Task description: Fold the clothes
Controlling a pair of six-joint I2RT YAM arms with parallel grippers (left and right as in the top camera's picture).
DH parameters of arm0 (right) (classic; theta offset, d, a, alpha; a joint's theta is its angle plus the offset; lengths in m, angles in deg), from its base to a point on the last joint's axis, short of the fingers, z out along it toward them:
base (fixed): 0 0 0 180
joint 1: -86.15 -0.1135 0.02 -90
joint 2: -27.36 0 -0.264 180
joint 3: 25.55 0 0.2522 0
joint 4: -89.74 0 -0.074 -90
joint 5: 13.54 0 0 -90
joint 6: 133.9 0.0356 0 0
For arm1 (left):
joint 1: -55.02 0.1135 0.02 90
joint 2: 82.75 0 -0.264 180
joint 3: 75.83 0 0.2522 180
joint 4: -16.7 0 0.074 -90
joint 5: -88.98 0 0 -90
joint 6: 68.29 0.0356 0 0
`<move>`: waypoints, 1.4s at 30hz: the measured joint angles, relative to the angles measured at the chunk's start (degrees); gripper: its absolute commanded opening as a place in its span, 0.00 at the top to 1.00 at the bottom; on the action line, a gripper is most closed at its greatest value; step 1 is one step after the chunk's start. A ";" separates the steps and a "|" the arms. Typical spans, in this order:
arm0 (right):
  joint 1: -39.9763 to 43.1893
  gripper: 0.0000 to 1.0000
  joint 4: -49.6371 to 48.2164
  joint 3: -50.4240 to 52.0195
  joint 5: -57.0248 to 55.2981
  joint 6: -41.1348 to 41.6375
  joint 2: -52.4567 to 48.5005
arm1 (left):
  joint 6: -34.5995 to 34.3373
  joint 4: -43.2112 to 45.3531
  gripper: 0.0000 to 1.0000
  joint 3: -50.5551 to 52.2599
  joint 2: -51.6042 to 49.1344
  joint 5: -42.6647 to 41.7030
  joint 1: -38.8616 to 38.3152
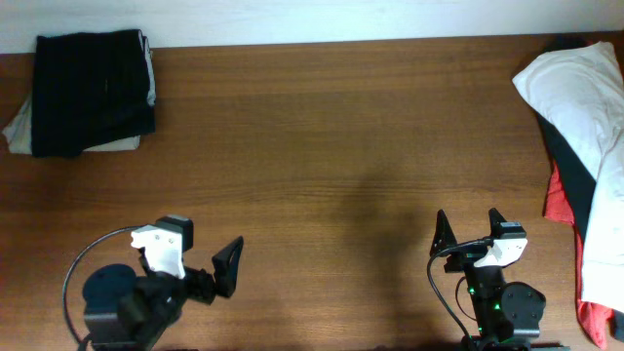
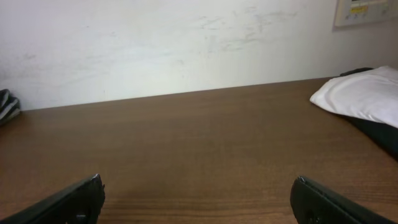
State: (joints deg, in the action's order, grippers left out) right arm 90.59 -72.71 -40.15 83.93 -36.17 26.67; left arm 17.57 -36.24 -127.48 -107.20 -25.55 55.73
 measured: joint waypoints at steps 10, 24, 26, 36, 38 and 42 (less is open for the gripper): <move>0.00 0.01 0.00 0.00 0.00 -0.04 0.00 | -0.02 32.20 0.01 25.35 14.25 -1.66 0.00; 0.00 0.01 0.00 0.00 0.02 -0.02 0.04 | 0.00 41.55 0.01 36.46 23.56 10.51 0.00; 0.00 0.01 0.00 0.00 0.00 -0.02 0.04 | 0.00 40.33 0.01 36.79 23.56 13.42 -0.13; 0.00 0.01 0.00 0.00 0.00 0.02 0.04 | 0.00 34.86 0.01 37.00 23.65 20.63 -0.33; 0.00 0.01 0.00 0.00 0.02 0.00 0.04 | 0.00 34.86 0.01 37.00 23.65 20.83 -0.33; 0.00 0.01 0.00 0.00 0.00 0.00 0.04 | 0.00 34.86 0.01 37.00 23.65 20.98 -0.33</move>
State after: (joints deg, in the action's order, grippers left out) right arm 90.59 -72.71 -40.15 83.93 -36.17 26.71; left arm 17.57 -1.38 -90.47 -83.55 -4.57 55.40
